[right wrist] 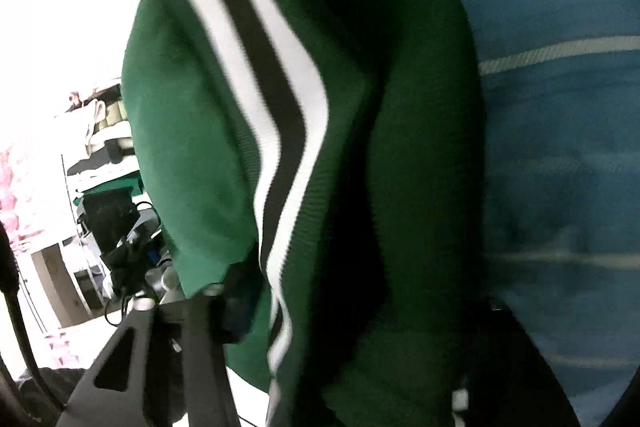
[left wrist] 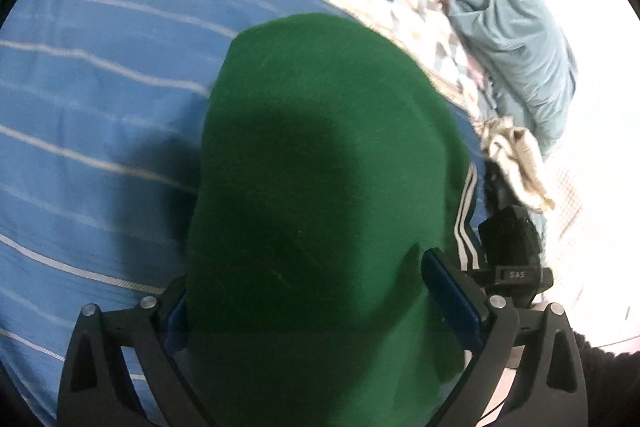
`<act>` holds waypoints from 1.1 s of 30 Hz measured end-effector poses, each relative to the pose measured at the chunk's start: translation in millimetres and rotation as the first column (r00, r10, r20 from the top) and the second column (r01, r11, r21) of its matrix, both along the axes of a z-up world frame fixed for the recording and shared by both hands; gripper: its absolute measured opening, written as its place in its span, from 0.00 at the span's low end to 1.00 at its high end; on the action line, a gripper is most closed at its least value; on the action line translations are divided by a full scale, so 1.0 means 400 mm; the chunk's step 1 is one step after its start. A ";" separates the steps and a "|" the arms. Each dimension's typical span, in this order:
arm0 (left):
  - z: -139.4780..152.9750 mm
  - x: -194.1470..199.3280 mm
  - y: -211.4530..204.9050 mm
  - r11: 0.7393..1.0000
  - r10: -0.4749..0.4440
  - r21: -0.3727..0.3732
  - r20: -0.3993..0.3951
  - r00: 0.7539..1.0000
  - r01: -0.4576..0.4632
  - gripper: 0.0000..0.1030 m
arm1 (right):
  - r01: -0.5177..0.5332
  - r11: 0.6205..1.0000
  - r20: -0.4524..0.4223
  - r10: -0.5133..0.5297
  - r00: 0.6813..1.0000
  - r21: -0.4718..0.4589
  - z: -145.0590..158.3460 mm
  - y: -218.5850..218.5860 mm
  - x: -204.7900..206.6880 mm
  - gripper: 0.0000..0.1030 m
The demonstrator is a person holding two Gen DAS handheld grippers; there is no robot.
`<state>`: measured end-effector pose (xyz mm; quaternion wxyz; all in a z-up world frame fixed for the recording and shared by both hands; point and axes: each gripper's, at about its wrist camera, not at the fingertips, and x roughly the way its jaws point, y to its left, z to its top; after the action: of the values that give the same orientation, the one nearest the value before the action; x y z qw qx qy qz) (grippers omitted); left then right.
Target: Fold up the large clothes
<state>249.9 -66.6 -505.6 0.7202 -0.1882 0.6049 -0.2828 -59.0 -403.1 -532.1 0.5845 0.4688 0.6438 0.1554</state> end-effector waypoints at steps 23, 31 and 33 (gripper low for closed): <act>0.152 0.679 -0.073 0.998 0.020 0.056 0.182 0.983 -0.030 0.97 | 0.025 1.000 0.182 -0.021 0.983 -0.017 0.272 -0.233 0.670 0.38; -0.056 0.853 -0.088 0.985 -0.032 0.171 0.102 0.994 0.014 0.97 | -0.018 0.993 0.098 0.029 0.995 -0.113 0.112 -0.254 1.024 0.38; -0.059 0.846 -0.084 0.983 -0.048 0.180 0.106 0.993 0.028 0.97 | -0.043 0.995 0.079 0.050 0.996 -0.094 0.081 -0.277 1.044 0.38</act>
<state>588.2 -100.2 -529.3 0.7608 -0.0954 0.5908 -0.2512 358.4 -513.9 -499.6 0.6276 0.4194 0.6366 0.1580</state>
